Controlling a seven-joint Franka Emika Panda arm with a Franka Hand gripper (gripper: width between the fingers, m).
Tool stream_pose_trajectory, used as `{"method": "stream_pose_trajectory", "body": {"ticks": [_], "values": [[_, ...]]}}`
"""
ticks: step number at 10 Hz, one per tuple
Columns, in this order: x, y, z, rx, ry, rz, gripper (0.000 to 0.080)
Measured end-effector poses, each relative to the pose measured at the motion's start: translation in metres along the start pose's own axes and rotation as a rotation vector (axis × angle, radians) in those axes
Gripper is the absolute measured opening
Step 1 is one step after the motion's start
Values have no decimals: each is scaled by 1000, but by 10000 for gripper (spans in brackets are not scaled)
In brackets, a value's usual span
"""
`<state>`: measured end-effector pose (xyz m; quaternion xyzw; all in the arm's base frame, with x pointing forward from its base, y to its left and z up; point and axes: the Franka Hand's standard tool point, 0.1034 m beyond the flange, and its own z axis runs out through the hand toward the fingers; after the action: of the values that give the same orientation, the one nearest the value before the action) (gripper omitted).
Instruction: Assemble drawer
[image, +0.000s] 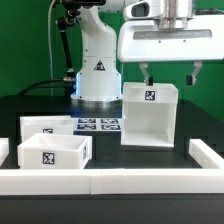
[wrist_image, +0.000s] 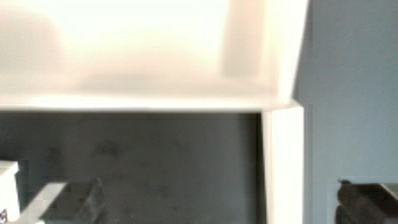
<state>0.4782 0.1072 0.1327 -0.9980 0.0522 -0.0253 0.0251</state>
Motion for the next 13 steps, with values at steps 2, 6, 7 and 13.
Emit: {"method": "stream_pose_trajectory", "body": {"ticks": [2, 6, 7, 13], "values": [[1, 1, 1, 0, -2, 2, 649], [-8, 0, 1, -3, -8, 35, 649], [-21, -3, 1, -5, -13, 47, 649], [-65, -10, 30, -10, -32, 43, 649]]}}
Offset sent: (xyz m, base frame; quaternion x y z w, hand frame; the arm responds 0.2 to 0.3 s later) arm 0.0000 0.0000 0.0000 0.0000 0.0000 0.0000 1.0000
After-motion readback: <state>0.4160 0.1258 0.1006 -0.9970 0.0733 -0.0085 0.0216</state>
